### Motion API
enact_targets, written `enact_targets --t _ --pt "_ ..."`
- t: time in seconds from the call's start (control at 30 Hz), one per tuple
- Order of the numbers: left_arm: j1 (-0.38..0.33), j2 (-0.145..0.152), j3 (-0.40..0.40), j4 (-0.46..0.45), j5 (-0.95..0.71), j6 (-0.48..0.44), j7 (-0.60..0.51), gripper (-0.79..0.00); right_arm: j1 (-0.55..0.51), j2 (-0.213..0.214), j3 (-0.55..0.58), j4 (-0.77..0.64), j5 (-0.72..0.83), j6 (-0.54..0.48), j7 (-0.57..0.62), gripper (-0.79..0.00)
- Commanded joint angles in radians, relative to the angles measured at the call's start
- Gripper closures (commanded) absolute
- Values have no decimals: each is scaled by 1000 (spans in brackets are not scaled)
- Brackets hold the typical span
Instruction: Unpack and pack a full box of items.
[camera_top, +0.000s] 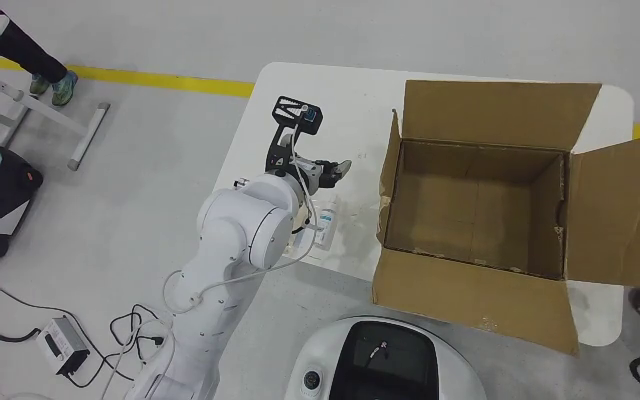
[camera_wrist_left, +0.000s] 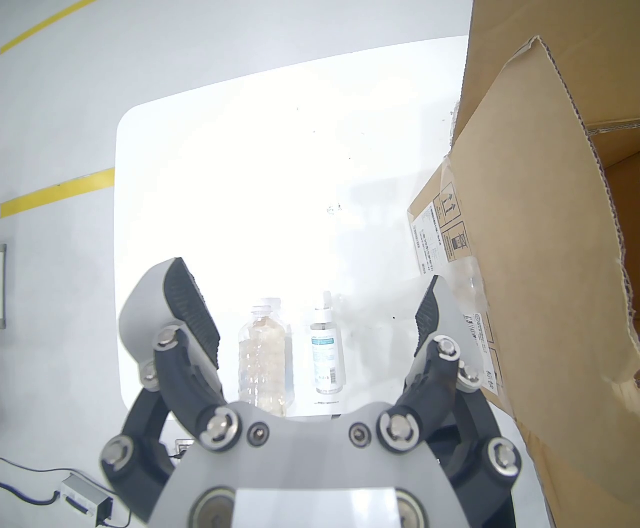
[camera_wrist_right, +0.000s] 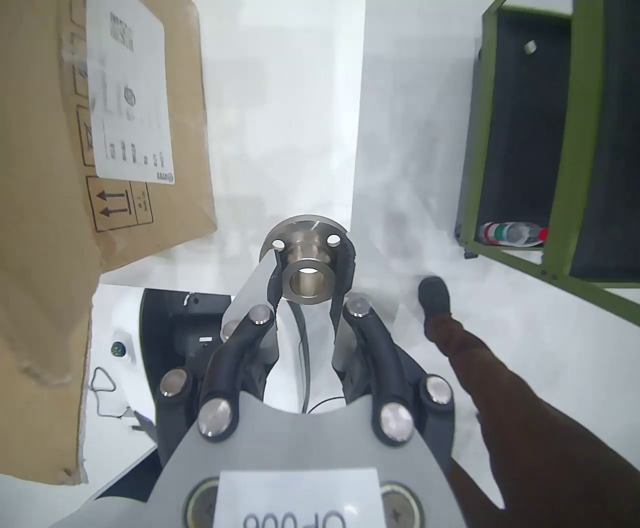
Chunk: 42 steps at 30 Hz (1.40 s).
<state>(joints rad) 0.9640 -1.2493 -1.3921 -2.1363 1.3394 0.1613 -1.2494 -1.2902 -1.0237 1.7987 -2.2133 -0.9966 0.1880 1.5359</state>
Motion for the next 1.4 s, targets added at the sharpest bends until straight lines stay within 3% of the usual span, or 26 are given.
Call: enact_targets --t 0.0,0.67,1.13,1.23,1.37 --pt "0 0 0 0 0 0 0 -785 -15 0 -27 19 -13 20 0 0" --pt "0 0 0 0 0 0 0 -785 6 -3 -175 203 -103 36 -91 0" --pt "0 0 0 0 0 0 0 -785 56 -10 -266 256 -122 30 -93 0" --pt "0 0 0 0 0 0 0 -785 62 -11 -274 265 -127 28 -89 -102" --pt "0 0 0 0 0 0 0 -785 70 -11 -286 274 -132 23 -88 -99"
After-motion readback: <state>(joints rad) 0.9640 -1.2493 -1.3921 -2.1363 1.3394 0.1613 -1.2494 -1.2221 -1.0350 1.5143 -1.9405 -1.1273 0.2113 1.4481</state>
